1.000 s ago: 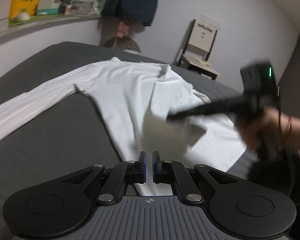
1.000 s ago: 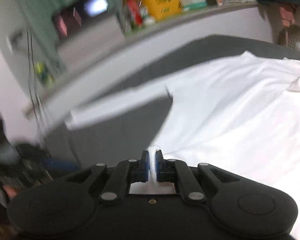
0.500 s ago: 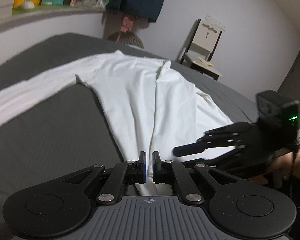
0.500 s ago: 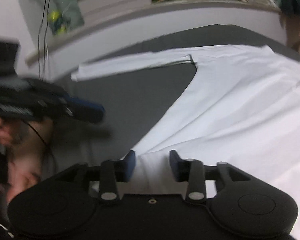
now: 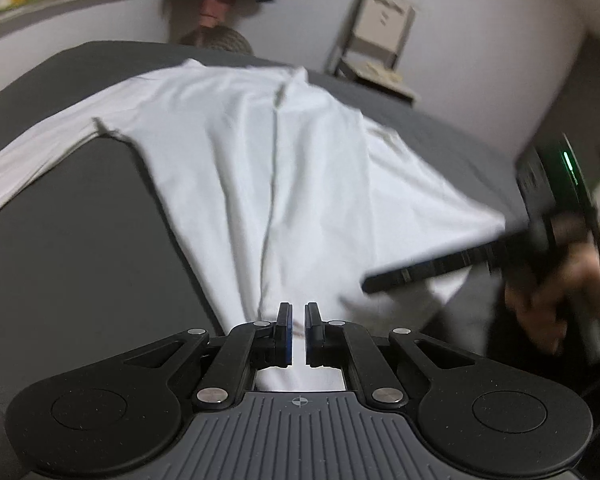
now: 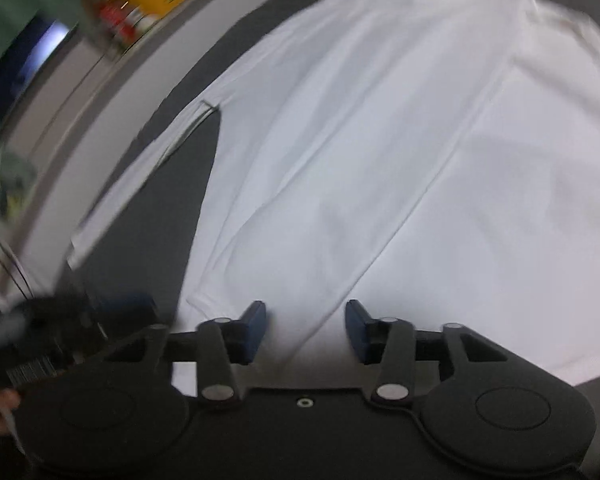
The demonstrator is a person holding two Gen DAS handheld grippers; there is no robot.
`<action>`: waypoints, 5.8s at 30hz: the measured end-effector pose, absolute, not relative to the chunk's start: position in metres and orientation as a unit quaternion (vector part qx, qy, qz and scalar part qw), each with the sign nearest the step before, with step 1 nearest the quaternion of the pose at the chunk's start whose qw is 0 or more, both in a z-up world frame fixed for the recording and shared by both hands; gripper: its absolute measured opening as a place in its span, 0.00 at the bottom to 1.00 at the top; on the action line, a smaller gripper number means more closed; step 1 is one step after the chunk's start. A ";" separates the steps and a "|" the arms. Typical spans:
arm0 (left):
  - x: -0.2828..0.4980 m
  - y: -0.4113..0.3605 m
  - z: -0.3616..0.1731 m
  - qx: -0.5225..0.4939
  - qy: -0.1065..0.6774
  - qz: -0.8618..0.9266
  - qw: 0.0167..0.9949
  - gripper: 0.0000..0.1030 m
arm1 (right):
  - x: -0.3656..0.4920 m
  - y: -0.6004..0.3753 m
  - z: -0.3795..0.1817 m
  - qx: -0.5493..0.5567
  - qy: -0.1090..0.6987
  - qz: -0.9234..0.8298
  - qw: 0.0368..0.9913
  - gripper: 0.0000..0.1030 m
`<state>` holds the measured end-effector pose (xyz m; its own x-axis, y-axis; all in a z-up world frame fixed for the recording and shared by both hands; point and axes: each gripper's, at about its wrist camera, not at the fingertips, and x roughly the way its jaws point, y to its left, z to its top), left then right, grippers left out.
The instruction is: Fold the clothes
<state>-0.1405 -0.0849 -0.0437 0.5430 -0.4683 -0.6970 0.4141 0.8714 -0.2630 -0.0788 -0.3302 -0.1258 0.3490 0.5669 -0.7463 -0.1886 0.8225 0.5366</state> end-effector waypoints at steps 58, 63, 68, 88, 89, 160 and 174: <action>-0.119 -0.143 -0.069 0.083 0.408 -0.289 0.862 0.08 | 0.150 -0.534 -0.106 0.482 0.312 0.000 0.818 0.59; -0.119 -0.147 -0.069 0.099 0.406 -0.290 0.861 0.09 | 0.228 -0.466 -0.051 0.290 0.343 0.031 0.893 0.58; -0.121 -0.150 -0.068 0.114 0.402 -0.293 0.860 0.09 | 0.300 -0.408 -0.032 0.093 0.410 0.011 0.907 0.54; -0.114 -0.153 -0.066 0.107 0.426 -0.292 0.849 0.10 | 0.372 -0.388 -0.092 0.078 0.419 -0.008 0.905 0.24; -0.114 -0.153 -0.066 0.106 0.427 -0.291 0.850 0.10 | 0.369 -0.400 -0.085 0.111 0.404 0.010 0.908 0.32; -0.111 0.223 -0.078 -0.293 0.276 0.353 0.844 0.13 | -0.008 -0.259 -0.130 0.369 0.441 0.453 0.681 0.64; -0.010 0.072 0.067 -0.235 0.156 0.016 0.959 0.03 | 0.012 -0.304 -0.085 0.424 0.380 0.442 0.693 0.65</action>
